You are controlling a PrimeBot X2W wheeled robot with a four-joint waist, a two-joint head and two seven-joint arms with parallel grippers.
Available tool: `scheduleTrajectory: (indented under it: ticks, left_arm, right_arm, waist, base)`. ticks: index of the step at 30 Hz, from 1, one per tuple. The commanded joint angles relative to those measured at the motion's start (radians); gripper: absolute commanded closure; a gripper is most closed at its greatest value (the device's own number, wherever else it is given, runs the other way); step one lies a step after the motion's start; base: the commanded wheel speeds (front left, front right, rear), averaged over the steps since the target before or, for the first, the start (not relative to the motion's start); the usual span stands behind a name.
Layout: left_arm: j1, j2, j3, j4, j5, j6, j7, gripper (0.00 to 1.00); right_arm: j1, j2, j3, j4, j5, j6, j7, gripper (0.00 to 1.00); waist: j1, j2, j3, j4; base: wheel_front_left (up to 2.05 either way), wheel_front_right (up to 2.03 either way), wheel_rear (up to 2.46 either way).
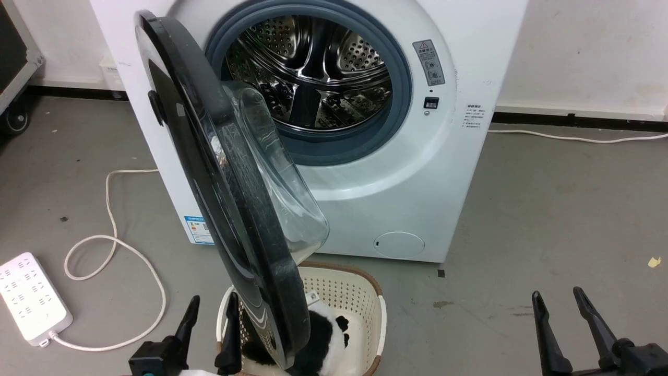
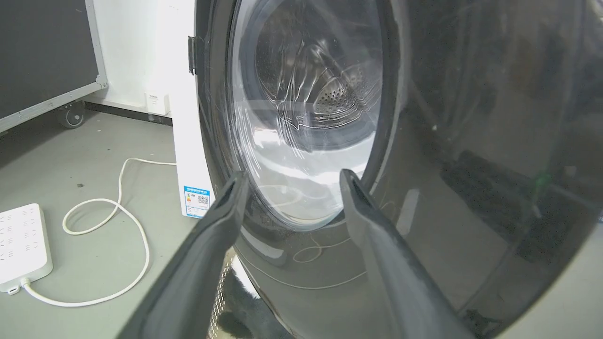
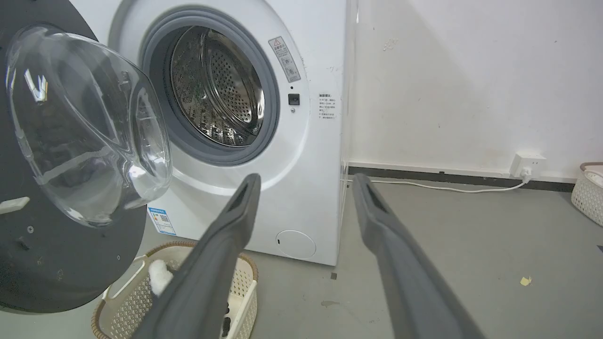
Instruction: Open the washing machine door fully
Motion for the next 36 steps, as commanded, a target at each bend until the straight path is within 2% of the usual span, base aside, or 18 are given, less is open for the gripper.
scheduleTrajectory:
  ticks: [1,2,10,11,15,21,23,29,32,36]
  left_arm:
    - [0.002,0.002,-0.003,0.002,0.004,-0.003,-0.005,0.89]
    - [0.002,0.002,-0.003,0.002,0.004,-0.003,-0.005,1.00]
    - [-0.007,0.002,0.030,-0.077,-0.014,0.014,-0.005,1.00]
    - [-0.018,0.002,0.056,-0.146,-0.009,0.025,-0.005,1.00]
    - [-0.042,0.002,0.076,-0.266,-0.002,0.056,-0.005,1.00]
    - [-0.089,0.002,0.057,-0.474,-0.047,0.102,-0.005,1.00]
    - [-0.099,0.002,0.036,-0.524,-0.081,0.109,-0.005,1.00]
    - [-0.089,0.002,-0.092,-0.574,-0.037,0.093,-0.005,1.00]
    - [-0.067,0.002,-0.190,-0.530,0.006,0.074,-0.005,1.00]
    - [-0.037,0.002,-0.305,-0.414,0.007,0.065,0.016,1.00]
  right_arm:
    - [0.004,0.006,-0.001,0.000,0.009,0.001,-0.004,0.00]
    - [0.003,0.006,-0.001,0.000,0.011,0.001,-0.004,0.00]
    - [0.000,0.006,-0.005,-0.001,0.024,0.001,-0.004,0.00]
    - [0.000,0.006,-0.007,-0.001,0.025,0.001,-0.004,0.00]
    - [0.001,0.006,-0.009,0.002,0.027,0.001,-0.004,0.00]
    - [0.003,0.006,-0.008,0.007,0.025,0.001,-0.005,0.00]
    - [0.002,0.006,-0.009,0.008,0.026,0.001,-0.005,0.00]
    - [0.002,0.006,-0.013,0.013,0.031,0.001,-0.005,0.00]
    - [0.002,0.006,-0.009,0.016,0.036,0.001,-0.005,0.00]
    - [0.000,0.006,-0.004,0.019,0.042,0.001,-0.005,0.00]
  waist:
    - [0.0000,0.0000,0.000,-0.001]
    - [0.0000,0.0000,0.000,-0.001]
    - [0.0000,0.0000,-0.003,0.003]
    - [0.0000,0.0000,-0.005,0.006]
    - [0.0000,0.0000,-0.009,0.011]
    - [0.0000,0.0000,-0.017,0.017]
    - [0.0000,0.0000,-0.019,0.017]
    - [0.0000,0.0000,-0.024,0.021]
    - [0.0000,0.0000,-0.025,0.022]
    - [0.0000,0.0000,-0.023,0.021]
  base:
    - [0.00,0.00,0.00]
    - [0.00,0.00,0.00]
    - [0.00,0.00,0.00]
    - [0.00,0.00,0.00]
    - [0.00,0.00,0.00]
    - [0.00,0.00,0.00]
    - [0.00,0.00,0.00]
    - [0.00,0.00,0.00]
    - [0.00,0.00,0.00]
    - [0.00,0.00,0.00]
